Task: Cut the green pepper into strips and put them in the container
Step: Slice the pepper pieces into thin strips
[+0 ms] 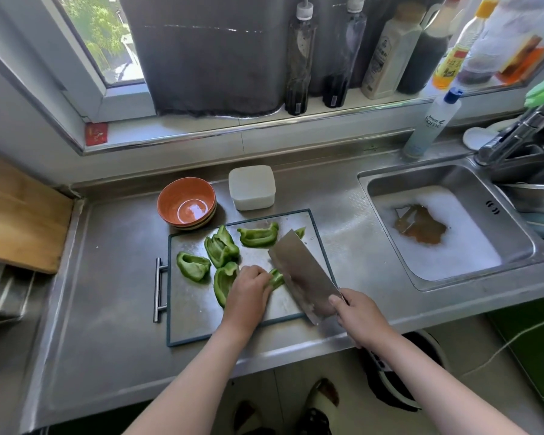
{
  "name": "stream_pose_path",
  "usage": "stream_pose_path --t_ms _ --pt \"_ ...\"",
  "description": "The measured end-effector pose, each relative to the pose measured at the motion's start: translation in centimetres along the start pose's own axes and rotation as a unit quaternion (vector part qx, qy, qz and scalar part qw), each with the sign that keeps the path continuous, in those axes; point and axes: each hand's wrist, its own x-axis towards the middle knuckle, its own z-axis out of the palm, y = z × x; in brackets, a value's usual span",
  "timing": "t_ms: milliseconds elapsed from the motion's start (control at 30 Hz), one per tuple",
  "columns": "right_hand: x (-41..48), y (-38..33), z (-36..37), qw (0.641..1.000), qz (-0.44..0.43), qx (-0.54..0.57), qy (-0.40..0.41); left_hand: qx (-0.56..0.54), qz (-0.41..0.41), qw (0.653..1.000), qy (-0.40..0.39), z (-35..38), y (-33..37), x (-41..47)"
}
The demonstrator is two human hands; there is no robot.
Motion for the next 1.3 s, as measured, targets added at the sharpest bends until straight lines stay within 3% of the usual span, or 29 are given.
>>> stream_pose_path --t_ms 200,500,667,900,1300 --pt "-0.4 1.2 0.0 0.999 0.012 0.024 -0.018 -0.037 -0.029 0.999 -0.001 0.6 -0.4 1.0" --pt "-1.0 2.4 -0.4 0.999 0.016 0.030 -0.025 -0.028 -0.002 0.999 0.022 0.9 -0.3 0.6" --pt "-1.3 2.5 -0.4 0.995 0.025 0.086 -0.042 -0.023 0.000 0.999 0.033 1.0 0.1 0.5" --pt "-1.7 2.2 -0.1 0.998 0.017 0.042 -0.039 -0.010 0.018 0.999 0.038 1.1 -0.1 0.4" --pt "-1.9 1.6 0.4 0.997 0.034 0.050 -0.055 0.137 0.078 0.988 0.002 2.2 -1.9 -4.3"
